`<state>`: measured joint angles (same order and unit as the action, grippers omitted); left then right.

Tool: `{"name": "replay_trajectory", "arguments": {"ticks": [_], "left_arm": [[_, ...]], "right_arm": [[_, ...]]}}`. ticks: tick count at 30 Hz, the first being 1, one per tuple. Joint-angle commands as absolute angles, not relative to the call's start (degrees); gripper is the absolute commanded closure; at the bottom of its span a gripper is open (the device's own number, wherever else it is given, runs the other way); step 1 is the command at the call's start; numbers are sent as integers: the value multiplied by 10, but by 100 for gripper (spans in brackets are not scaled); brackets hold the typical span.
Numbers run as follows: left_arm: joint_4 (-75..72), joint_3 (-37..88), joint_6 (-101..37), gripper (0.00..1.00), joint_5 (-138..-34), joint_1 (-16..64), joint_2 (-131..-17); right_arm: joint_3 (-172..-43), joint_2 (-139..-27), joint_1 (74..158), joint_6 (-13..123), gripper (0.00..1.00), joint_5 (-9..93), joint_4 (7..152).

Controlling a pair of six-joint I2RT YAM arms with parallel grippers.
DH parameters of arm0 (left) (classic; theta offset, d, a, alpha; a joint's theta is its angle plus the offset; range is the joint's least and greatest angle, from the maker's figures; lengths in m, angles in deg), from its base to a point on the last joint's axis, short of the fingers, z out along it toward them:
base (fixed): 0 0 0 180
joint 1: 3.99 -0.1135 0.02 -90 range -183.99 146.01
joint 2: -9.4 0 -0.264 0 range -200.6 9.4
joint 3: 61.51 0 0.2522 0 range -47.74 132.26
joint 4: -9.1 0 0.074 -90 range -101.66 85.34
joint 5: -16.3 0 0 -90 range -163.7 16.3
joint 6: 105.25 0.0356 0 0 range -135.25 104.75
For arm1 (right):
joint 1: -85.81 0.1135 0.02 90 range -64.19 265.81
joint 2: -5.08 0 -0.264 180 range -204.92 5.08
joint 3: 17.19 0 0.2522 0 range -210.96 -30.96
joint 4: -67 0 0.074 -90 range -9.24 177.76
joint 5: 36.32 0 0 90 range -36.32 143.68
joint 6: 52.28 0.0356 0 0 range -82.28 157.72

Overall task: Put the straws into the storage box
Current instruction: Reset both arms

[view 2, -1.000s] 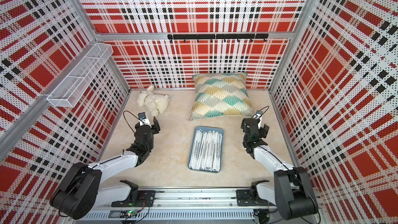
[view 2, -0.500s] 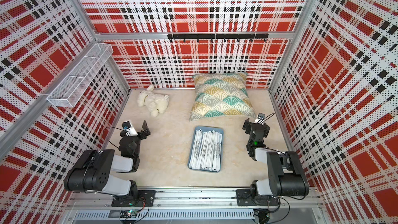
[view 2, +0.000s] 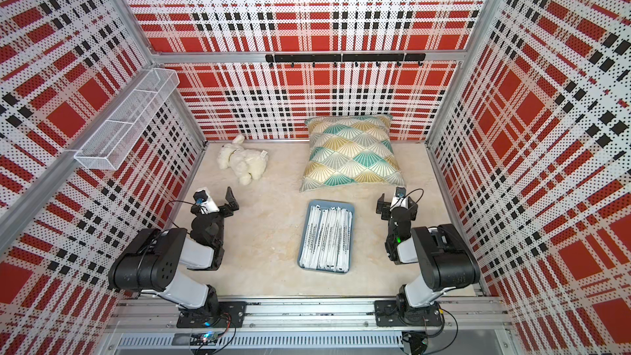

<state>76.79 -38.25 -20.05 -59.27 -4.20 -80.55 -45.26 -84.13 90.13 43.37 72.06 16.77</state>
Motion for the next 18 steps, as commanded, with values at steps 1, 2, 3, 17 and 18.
{"name": "replay_trajectory", "arguments": {"ticks": [1,2,3,17,18], "left_arm": [[776,-372,-197,1,-570,-34,-806],[771,-370,-196,1,-563,-31,-806],[768,-369,-194,1,-560,-28,-806],[765,-366,-168,1,-517,0,-808],[763,-367,-172,1,-518,-4,-806]], "right_arm": [[-460,-837,888,447,0,740,141],[-463,-826,888,452,0,737,169],[-462,-828,886,451,0,736,159],[-464,-829,888,450,0,736,165],[-464,-829,888,450,0,736,166]]}}
